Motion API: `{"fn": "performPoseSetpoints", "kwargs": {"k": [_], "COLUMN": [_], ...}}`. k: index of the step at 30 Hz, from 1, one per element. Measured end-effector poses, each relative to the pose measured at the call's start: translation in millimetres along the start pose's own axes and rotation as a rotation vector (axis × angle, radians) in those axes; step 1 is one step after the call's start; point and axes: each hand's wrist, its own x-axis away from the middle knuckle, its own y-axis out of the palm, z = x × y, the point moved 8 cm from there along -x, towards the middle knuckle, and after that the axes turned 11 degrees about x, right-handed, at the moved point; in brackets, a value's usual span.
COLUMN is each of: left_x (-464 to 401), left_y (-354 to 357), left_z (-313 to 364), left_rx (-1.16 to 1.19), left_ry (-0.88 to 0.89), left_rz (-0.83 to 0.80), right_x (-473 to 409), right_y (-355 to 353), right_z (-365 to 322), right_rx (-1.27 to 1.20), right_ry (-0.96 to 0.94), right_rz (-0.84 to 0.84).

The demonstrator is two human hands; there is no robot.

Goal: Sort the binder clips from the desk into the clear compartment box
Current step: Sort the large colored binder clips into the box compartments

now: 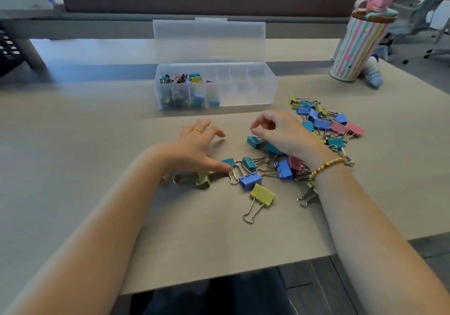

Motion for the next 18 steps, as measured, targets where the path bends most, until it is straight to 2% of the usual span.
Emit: {"fn": "performPoseSetpoints", "kwargs": {"k": [2, 5, 8, 11, 14, 18], "left_x": [-5.3, -6.4, -3.3, 0.5, 1.6, -1.9], "left_y": [-7.0, -18.1, -21.4, -22.4, -24.1, -20.0], "left_z": [-7.2, -7.0, -1.3, -1.4, -2.1, -5.3], "left_rx": [0.046, 0.094, 0.155, 0.228, 0.043, -0.221], "left_ry": [-0.009, 0.047, 0.122, 0.109, -0.002, -0.140], "left_rz": [0.103, 0.253, 0.229, 0.174, 0.249, 0.255], "right_x": [-0.3, 2.0, 9.1, 17.9, 22.7, 18.0], "right_y": [-1.0, 3.4, 6.1, 9.5, 18.1, 20.9], "right_z": [2.0, -0.5, -4.7, -5.6, -6.7, -13.4], "right_rx": [-0.001, 0.015, 0.058, 0.121, 0.231, 0.337], "right_ry": [-0.001, -0.019, -0.054, -0.082, -0.098, -0.104], "right_rz": [-0.007, -0.119, -0.257, -0.377, -0.448, -0.374]}}
